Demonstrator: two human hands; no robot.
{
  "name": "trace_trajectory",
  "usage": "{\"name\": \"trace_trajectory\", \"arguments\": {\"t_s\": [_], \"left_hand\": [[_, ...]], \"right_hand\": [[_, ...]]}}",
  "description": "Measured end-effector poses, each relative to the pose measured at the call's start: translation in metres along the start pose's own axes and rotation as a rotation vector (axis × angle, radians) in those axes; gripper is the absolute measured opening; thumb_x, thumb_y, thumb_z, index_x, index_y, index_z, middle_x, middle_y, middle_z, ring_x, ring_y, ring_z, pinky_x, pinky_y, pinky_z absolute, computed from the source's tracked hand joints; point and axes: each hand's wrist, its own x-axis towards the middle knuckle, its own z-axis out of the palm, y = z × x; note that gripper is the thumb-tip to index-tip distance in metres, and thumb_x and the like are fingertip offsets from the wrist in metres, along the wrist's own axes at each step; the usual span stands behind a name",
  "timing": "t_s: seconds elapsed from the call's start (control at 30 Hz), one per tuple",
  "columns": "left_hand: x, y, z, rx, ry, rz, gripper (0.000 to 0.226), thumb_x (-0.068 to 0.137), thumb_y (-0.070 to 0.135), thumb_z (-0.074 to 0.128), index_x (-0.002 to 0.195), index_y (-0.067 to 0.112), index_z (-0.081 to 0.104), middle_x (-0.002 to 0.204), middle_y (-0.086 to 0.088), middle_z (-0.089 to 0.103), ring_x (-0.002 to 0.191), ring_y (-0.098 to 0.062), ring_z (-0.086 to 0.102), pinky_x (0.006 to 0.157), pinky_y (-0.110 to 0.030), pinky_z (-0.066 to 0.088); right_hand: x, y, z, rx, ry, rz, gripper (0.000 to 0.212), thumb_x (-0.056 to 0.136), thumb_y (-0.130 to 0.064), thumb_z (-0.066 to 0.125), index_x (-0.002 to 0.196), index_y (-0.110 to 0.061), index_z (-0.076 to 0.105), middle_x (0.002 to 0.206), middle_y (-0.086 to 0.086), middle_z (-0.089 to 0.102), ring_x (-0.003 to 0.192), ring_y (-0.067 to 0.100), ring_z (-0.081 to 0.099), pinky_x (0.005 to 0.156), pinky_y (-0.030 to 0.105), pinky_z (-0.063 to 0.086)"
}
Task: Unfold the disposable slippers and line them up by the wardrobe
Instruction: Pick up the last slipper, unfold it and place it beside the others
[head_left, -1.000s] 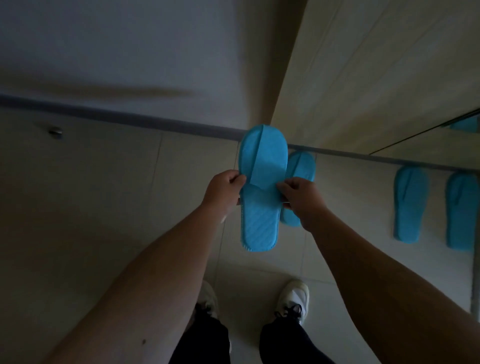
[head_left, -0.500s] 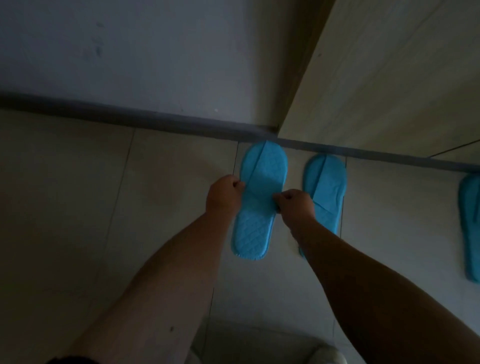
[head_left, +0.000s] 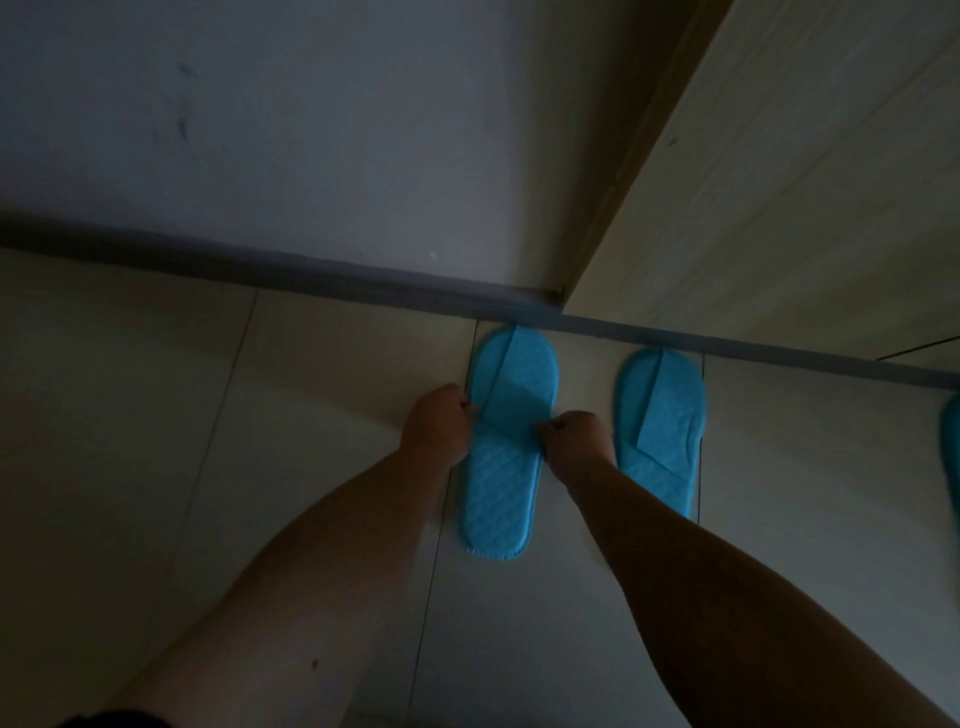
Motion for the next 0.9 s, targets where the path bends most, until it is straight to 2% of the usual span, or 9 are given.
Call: {"name": "trace_trajectory", "arguments": {"t_s": [0.1, 0.23, 0.37, 0.6, 0.77, 0.83, 0.9], "left_hand": [[0.005, -0.002, -0.001, 0.024, -0.026, -0.011, 0.016, 0.094, 0.020, 0.050, 0.097, 0.008, 0.062, 0.105, -0.016, 0.066, 0.097, -0.032, 0.061, 0.078, -0.034, 0.045], [0.009, -0.001, 0.000, 0.027, -0.028, -0.030, 0.017, 0.093, 0.021, 0.052, 0.098, 0.008, 0.061, 0.105, -0.016, 0.066, 0.097, -0.031, 0.061, 0.080, -0.036, 0.048], [0.014, 0.000, 0.002, 0.049, -0.043, -0.045, 0.019, 0.093, 0.024, 0.052, 0.100, 0.008, 0.060, 0.106, -0.015, 0.065, 0.098, -0.031, 0.061, 0.078, -0.035, 0.046], [0.014, 0.004, -0.001, 0.124, -0.063, -0.035, 0.025, 0.096, 0.023, 0.048, 0.107, 0.003, 0.058, 0.111, -0.018, 0.063, 0.102, -0.032, 0.060, 0.082, -0.036, 0.046], [0.014, 0.006, 0.001, 0.170, -0.045, -0.048, 0.025, 0.096, 0.024, 0.047, 0.107, 0.004, 0.057, 0.113, -0.017, 0.063, 0.103, -0.031, 0.060, 0.076, -0.033, 0.042], [0.015, 0.006, 0.001, 0.194, -0.036, -0.053, 0.025, 0.096, 0.025, 0.048, 0.106, 0.004, 0.057, 0.112, -0.017, 0.063, 0.102, -0.031, 0.060, 0.074, -0.032, 0.041], [0.011, 0.009, -0.005, 0.231, -0.016, -0.064, 0.026, 0.096, 0.026, 0.047, 0.106, 0.004, 0.057, 0.112, -0.017, 0.063, 0.102, -0.032, 0.061, 0.074, -0.033, 0.042]], "right_hand": [[0.003, -0.004, 0.000, -0.034, -0.013, 0.021, 0.026, 0.084, -0.033, 0.064, 0.067, -0.013, 0.061, 0.069, 0.007, 0.063, 0.066, 0.024, 0.062, 0.055, 0.027, 0.044], [0.004, -0.006, 0.001, -0.080, -0.008, 0.032, 0.025, 0.087, -0.034, 0.062, 0.072, -0.014, 0.059, 0.072, 0.004, 0.061, 0.061, 0.016, 0.057, 0.048, 0.023, 0.038], [0.005, -0.007, -0.001, -0.101, -0.027, 0.031, 0.025, 0.088, -0.035, 0.060, 0.081, -0.011, 0.062, 0.076, 0.006, 0.062, 0.066, 0.019, 0.060, 0.054, 0.027, 0.044], [0.004, -0.011, -0.004, -0.162, -0.027, 0.046, 0.027, 0.088, -0.036, 0.060, 0.073, -0.016, 0.053, 0.076, 0.004, 0.059, 0.065, 0.016, 0.057, 0.053, 0.029, 0.043], [-0.003, -0.012, -0.002, -0.240, 0.044, 0.034, 0.032, 0.089, -0.036, 0.059, 0.065, -0.023, 0.043, 0.069, -0.001, 0.053, 0.058, 0.012, 0.051, 0.045, 0.025, 0.035], [-0.006, -0.010, 0.000, -0.263, 0.063, 0.037, 0.029, 0.089, -0.035, 0.057, 0.066, -0.021, 0.046, 0.067, -0.003, 0.051, 0.056, 0.011, 0.049, 0.044, 0.023, 0.032], [-0.011, -0.012, -0.004, -0.286, 0.047, 0.012, 0.023, 0.088, -0.038, 0.056, 0.076, -0.018, 0.056, 0.069, -0.003, 0.054, 0.059, 0.013, 0.053, 0.047, 0.023, 0.036]]}}
